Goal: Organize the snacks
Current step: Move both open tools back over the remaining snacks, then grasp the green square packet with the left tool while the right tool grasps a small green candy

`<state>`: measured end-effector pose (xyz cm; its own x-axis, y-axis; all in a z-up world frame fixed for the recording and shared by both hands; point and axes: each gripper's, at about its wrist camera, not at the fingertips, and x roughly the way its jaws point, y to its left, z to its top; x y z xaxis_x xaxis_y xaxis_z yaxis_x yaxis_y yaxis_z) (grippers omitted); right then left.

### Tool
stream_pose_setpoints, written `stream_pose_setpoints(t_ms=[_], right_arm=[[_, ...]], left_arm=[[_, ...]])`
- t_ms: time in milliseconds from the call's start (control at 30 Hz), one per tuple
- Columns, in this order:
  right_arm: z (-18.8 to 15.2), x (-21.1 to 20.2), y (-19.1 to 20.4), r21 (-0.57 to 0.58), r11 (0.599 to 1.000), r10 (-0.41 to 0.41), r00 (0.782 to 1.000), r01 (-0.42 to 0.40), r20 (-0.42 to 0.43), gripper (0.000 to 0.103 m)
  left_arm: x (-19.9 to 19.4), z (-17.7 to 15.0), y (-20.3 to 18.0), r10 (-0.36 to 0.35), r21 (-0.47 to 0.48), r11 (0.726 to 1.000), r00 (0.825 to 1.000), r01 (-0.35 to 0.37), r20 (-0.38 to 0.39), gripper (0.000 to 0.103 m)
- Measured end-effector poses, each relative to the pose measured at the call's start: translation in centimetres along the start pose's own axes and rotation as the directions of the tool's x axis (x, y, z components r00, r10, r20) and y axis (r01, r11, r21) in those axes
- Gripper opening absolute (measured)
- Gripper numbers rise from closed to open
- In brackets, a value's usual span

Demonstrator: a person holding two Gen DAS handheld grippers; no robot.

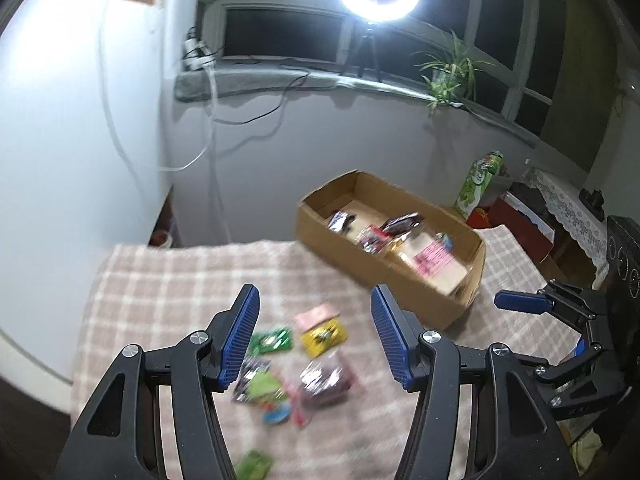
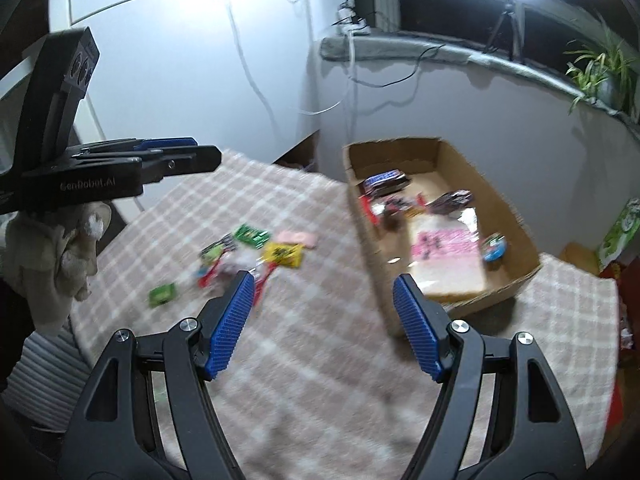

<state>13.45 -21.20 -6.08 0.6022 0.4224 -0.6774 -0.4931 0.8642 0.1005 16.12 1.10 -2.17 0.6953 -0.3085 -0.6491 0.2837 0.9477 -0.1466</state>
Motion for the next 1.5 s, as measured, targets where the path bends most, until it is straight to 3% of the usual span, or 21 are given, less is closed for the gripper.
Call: stream_pose_setpoints(t_ms=[333,667,867,1167,1500], right_arm=[[-4.0,1.2,4.7,-0.001,0.991,0.130,0.988,-0.131,-0.086,0.074],[-8.4,1.8,10.9,-0.094,0.966,0.220,0.959,-0.239,-0.181,0.074],[-10.4,3.6,12.5,-0.065,0.963,0.240,0.939,-0.263,-0.244,0.055],[-11.3,5.0,14.0,-0.060,0.962,0.243,0.934,-0.267,-0.260,0.051],[-11.6,5.0,14.6,-0.095,0.968,0.202,0.944,-0.233,-0.262,0.044]], left_arm=[[-2.0,-6.5,5.7,0.059,-0.108,0.992,0.995,-0.068,-0.087,0.057],[-0.8,-11.5,6.4,0.019,-0.124,0.991,0.983,-0.042,-0.184,0.049],[0.1,-12.8,5.6,-0.010,-0.110,0.994,0.976,-0.014,-0.217,0.044],[1.7,-13.7,4.7,0.002,-0.052,0.999,0.967,-0.016,-0.253,0.041],[2.0,-14.1,4.0,0.054,0.007,0.999,0.968,-0.054,-0.244,0.031]])
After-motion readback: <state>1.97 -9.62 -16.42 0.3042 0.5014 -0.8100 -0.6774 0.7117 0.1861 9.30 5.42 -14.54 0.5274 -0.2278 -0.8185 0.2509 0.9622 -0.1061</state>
